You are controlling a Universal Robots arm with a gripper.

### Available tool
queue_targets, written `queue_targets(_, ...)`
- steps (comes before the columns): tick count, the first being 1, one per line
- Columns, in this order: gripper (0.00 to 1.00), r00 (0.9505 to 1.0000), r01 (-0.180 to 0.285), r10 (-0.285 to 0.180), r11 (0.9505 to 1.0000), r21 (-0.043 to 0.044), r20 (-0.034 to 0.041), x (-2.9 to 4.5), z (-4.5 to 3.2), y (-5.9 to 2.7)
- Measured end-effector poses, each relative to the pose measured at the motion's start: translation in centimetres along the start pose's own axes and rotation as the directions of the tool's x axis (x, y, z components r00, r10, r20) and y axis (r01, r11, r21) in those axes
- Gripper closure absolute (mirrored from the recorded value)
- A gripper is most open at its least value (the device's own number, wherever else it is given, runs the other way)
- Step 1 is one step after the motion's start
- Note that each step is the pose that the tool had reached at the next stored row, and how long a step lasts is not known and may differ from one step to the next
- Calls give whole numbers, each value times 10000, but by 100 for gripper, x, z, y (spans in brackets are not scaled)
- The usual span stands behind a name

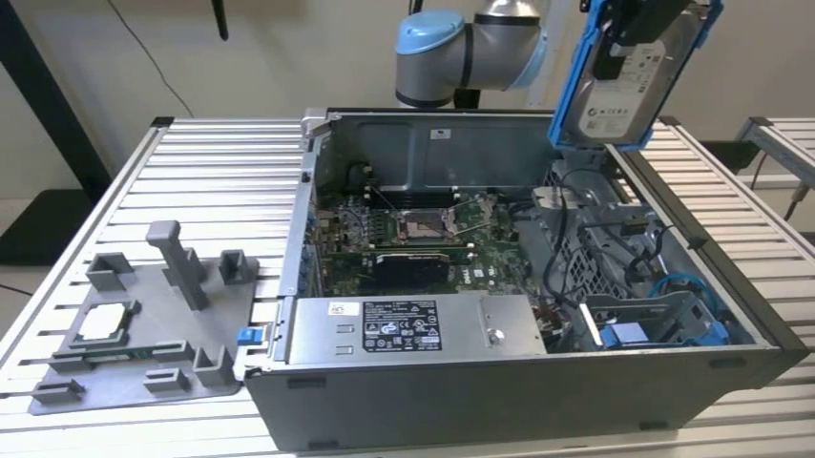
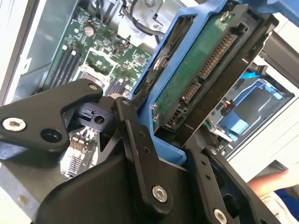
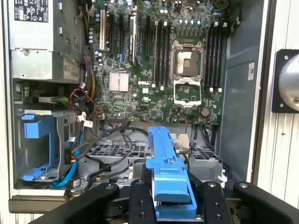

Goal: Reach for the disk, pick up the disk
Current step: 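Pick up the disk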

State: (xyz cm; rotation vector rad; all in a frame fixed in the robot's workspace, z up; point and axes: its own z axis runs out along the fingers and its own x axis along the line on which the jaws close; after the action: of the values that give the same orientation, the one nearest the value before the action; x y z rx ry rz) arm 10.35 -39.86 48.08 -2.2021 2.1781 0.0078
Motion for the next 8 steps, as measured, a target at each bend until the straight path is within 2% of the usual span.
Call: queue_targets(8, 100, 10000, -3, 3, 10000, -76, 6, 204, -10, -17)
